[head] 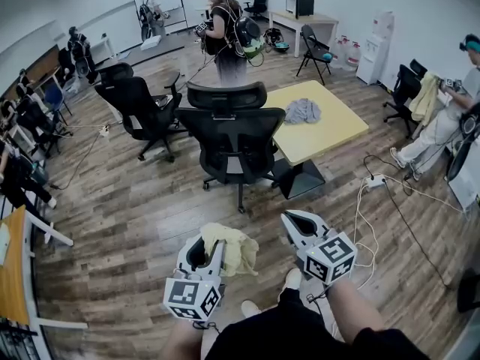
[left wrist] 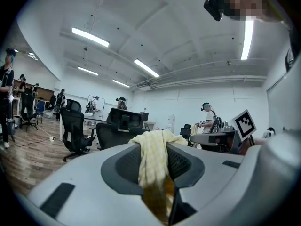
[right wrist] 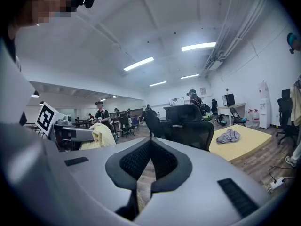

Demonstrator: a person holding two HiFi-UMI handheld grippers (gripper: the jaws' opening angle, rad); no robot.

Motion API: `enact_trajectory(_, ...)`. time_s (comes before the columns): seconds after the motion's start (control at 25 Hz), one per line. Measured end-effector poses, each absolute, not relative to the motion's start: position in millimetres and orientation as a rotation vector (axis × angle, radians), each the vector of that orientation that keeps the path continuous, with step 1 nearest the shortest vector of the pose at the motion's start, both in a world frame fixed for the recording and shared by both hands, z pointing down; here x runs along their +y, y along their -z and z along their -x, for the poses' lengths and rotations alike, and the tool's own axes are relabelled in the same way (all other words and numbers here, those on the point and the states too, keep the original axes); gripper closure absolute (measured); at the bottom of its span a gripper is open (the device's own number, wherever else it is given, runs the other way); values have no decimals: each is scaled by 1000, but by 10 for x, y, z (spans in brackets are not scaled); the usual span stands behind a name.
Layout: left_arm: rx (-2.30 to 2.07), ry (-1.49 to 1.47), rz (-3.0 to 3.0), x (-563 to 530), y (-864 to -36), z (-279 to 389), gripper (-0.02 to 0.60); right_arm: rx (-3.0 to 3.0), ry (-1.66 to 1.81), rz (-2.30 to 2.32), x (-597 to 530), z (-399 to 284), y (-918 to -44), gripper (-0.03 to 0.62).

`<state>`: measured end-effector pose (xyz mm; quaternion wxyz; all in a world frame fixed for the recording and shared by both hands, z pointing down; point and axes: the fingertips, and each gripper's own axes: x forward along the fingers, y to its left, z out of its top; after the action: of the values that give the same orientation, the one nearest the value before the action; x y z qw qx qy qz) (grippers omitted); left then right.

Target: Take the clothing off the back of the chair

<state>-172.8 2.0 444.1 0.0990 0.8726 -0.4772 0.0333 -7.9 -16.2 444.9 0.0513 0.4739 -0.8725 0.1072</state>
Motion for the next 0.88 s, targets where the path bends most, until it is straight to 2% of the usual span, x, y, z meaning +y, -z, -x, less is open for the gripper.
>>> enact_trajectory(0.88,-1406,-102,-2584,172,-4395,1638,443,-2655,-311,-1451,55,-8,-4413,582)
